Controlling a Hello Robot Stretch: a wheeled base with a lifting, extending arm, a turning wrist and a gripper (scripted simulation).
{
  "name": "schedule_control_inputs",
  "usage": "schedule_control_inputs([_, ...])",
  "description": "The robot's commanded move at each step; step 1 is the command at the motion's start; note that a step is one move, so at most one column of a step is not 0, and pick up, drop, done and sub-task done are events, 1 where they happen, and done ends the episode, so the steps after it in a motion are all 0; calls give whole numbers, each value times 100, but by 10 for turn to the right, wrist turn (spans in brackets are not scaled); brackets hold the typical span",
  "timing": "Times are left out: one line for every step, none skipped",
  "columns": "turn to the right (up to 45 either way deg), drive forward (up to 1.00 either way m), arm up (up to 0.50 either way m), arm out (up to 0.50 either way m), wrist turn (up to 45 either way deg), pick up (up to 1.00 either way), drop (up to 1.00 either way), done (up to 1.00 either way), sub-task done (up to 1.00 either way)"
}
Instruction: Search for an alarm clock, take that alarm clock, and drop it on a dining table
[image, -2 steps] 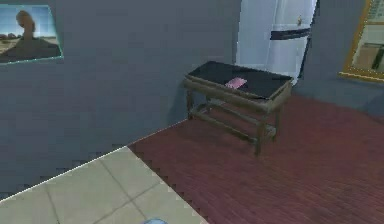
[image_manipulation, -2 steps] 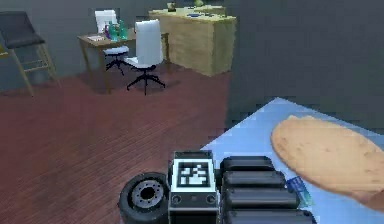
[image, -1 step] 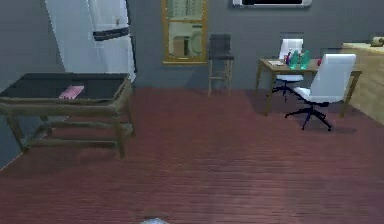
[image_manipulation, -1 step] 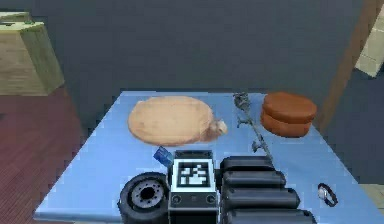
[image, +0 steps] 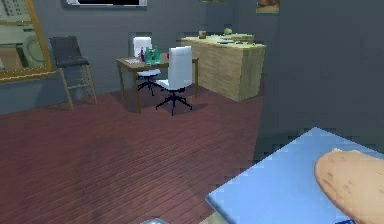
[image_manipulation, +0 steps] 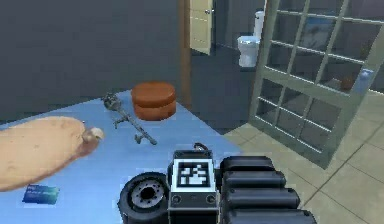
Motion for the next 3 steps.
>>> schedule_control_inputs([30,0,0,0,0,0,0,0,0])
schedule_control_inputs([0,0,0,48,0,0,0,0,0])
schedule_control_inputs([0,0,0,0,390,0,0,0,0])
